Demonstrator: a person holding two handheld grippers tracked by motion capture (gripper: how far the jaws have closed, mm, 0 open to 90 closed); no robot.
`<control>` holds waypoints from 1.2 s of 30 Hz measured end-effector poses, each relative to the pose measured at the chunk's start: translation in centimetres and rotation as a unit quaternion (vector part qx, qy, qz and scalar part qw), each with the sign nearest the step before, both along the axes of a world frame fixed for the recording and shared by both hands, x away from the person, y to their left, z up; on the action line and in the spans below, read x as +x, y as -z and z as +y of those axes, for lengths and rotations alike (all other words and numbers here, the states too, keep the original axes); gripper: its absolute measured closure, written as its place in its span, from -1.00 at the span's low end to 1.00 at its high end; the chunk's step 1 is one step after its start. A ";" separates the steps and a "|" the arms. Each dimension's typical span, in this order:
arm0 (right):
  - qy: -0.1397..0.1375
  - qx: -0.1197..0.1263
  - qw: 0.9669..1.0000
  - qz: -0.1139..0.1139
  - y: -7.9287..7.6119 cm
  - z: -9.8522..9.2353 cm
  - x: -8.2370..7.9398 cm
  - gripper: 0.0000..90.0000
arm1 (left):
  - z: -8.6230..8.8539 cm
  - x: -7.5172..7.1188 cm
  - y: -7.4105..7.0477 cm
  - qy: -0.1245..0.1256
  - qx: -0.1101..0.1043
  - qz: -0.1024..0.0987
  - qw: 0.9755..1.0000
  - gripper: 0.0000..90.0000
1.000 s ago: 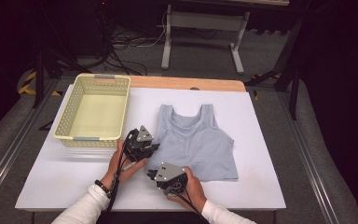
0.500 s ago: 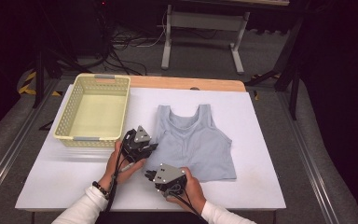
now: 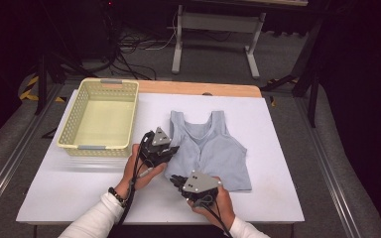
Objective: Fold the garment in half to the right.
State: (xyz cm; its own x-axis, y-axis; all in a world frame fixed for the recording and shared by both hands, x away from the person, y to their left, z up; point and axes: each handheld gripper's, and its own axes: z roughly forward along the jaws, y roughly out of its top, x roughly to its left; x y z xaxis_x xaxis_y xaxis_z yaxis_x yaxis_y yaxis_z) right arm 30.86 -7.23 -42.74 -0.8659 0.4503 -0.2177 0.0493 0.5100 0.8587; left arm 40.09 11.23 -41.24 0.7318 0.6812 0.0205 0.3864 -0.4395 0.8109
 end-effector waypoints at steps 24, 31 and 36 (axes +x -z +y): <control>0.136 0.064 0.988 -0.032 -2.3 -11.2 0.2 0.94 | -9.1 2.8 -4.0 0.063 -0.035 -0.038 0.997 0.30; 0.180 0.067 0.981 -0.028 -1.8 -14.1 0.1 0.94 | -8.5 1.2 -6.1 0.081 -0.074 -0.072 0.991 -0.35; 0.207 0.066 0.976 -0.018 -1.1 -16.2 -0.5 0.94 | -8.0 -1.1 -5.8 0.108 -0.063 -0.067 0.990 -0.57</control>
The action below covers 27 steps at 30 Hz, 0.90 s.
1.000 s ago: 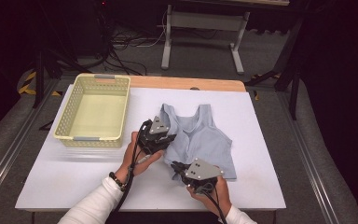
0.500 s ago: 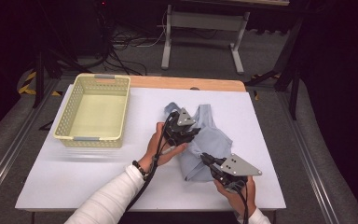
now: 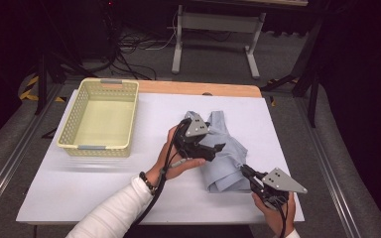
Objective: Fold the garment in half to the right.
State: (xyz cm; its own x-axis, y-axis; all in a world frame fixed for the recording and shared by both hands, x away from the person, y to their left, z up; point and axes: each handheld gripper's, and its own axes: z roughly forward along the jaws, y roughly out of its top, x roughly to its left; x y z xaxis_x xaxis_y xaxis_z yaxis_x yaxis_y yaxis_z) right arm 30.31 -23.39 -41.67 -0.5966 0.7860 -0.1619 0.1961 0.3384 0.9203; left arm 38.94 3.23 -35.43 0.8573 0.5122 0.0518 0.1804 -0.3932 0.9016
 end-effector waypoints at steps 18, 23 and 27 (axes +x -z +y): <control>0.032 -0.028 0.995 0.091 3.8 -2.0 0.2 0.89 | -4.1 -5.4 10.5 0.022 0.149 0.046 0.987 -0.70; 0.046 -0.012 0.996 0.082 3.2 -2.3 0.7 0.30 | -3.9 -5.5 10.6 0.019 0.160 0.030 0.987 -0.56; 0.048 0.003 0.997 0.057 0.7 -2.2 2.0 0.03 | -3.7 -5.3 10.5 0.013 0.162 0.026 0.986 -0.32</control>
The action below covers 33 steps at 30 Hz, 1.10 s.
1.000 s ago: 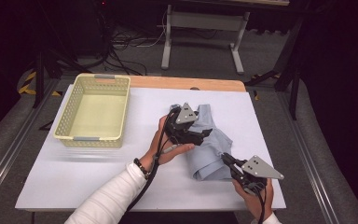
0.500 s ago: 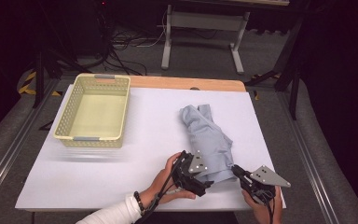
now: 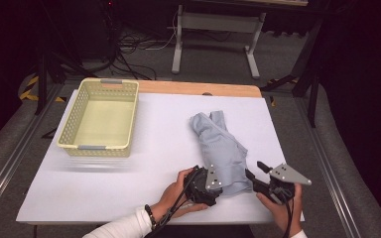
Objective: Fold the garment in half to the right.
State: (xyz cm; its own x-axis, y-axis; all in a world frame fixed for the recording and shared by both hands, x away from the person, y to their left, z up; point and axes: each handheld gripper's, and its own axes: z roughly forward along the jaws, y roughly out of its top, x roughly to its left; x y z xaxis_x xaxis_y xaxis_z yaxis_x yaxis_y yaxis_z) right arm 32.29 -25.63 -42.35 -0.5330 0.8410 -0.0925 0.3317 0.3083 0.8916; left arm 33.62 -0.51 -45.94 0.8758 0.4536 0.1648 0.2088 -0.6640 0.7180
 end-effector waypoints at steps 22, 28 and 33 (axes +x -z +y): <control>-0.099 -0.023 0.992 0.080 0.8 4.9 11.5 0.28 | 6.6 -1.4 -2.6 0.042 0.000 -0.020 0.999 0.93; -0.132 -0.023 0.987 0.090 1.0 6.5 10.3 0.30 | 8.3 -2.8 -2.6 0.045 0.019 -0.025 0.999 0.93; -0.155 -0.022 0.982 0.106 1.4 7.1 9.4 0.34 | 8.9 -3.3 -1.7 0.051 0.029 -0.011 0.998 0.93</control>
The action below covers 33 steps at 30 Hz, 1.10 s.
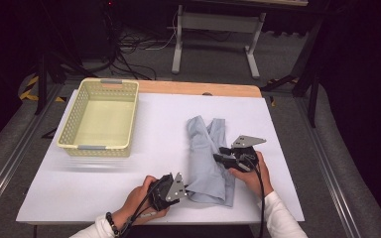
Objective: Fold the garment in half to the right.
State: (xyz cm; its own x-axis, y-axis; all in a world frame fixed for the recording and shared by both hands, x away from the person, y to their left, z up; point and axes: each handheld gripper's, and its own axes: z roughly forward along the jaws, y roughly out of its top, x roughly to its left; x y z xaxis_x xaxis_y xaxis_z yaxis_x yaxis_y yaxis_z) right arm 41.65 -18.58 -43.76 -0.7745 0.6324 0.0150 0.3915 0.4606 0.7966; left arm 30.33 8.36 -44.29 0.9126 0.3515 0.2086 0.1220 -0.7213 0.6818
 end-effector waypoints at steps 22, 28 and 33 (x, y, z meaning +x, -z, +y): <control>0.078 -0.041 0.990 -0.108 -4.2 -3.3 -5.7 0.96 | -1.6 0.1 0.5 0.006 -0.019 0.005 1.000 0.81; 0.092 -0.060 0.991 -0.077 -2.3 -4.6 -6.2 0.95 | -1.1 0.2 0.3 0.005 -0.025 0.012 1.000 0.68; 0.097 -0.083 0.990 -0.052 -0.9 -4.7 -5.9 0.95 | -0.8 0.2 0.0 0.013 -0.055 0.035 0.998 0.27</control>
